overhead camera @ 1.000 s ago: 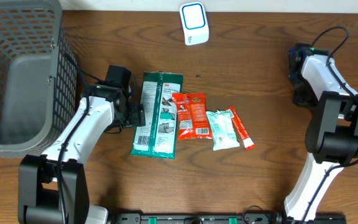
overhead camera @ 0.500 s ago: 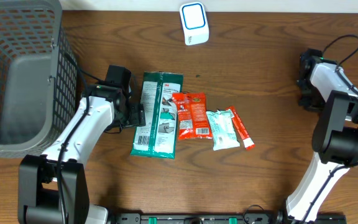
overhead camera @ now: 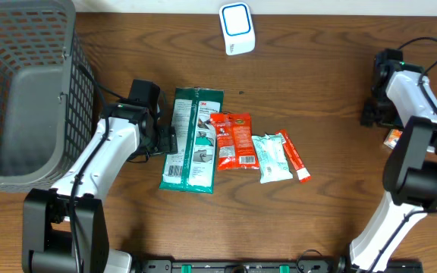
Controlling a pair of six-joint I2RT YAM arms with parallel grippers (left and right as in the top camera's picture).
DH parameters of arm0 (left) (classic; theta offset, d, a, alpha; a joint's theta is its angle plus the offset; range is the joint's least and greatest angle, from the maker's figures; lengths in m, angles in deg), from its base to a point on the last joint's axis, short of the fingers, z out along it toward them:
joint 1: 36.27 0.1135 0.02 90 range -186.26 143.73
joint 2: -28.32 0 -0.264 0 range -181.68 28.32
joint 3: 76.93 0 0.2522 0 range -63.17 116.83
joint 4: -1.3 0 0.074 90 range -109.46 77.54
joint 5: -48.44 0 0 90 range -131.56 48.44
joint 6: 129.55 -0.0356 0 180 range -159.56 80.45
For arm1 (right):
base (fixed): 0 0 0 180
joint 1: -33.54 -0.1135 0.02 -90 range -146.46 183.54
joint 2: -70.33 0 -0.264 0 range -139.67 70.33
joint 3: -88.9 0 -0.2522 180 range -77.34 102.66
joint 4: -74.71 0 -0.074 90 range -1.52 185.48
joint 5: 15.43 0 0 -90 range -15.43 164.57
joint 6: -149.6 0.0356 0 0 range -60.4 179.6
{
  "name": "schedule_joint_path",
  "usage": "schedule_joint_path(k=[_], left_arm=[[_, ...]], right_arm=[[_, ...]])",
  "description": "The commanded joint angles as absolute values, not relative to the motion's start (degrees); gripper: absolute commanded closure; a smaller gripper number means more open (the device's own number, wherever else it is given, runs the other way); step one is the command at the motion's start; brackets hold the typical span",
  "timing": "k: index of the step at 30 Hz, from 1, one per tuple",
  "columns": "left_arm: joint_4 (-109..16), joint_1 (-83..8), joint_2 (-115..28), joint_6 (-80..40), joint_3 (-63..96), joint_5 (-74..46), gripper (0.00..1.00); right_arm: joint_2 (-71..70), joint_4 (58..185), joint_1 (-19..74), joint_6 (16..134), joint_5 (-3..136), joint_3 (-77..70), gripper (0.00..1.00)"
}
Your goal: Scan the item barcode
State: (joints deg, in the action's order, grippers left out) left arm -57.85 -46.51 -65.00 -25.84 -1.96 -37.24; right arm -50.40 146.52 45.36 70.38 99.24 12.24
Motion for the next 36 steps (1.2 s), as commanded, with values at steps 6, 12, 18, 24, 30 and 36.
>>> schedule_joint_path(k=[6, 12, 18, 24, 30, 36], left_arm=[[-58.00, -46.48, -64.93, -25.69, -1.72, -37.72, 0.14], [-58.00, -46.48, -64.93, -25.69, -1.72, -37.74, 0.14], [-58.00, -46.48, -64.93, -25.69, -1.72, -37.72, 0.14], [-58.00, -46.48, -64.93, -25.69, -1.72, -37.74, 0.14], [-58.00, -46.48, -64.93, -25.71, -1.72, -37.72, 0.14], [-58.00, -46.48, -64.93, -25.69, -1.72, -37.72, 0.14]], right_arm=[[-34.33, 150.78, 42.65, 66.91, 77.45, 13.81, 0.37], [-27.51, 156.46, 37.66, 63.74, 67.98, 13.77, 0.35], [-27.82, 156.77, 31.67, 63.76, 68.11, 10.05, 0.35], [-27.82, 154.84, 26.78, 64.22, 67.41, 3.98, 0.41], [-27.82, 147.24, 21.07, 65.62, 66.41, -5.14, 0.72], [-27.82, 139.72, 15.24, 68.09, 59.48, -11.50, 0.96]])
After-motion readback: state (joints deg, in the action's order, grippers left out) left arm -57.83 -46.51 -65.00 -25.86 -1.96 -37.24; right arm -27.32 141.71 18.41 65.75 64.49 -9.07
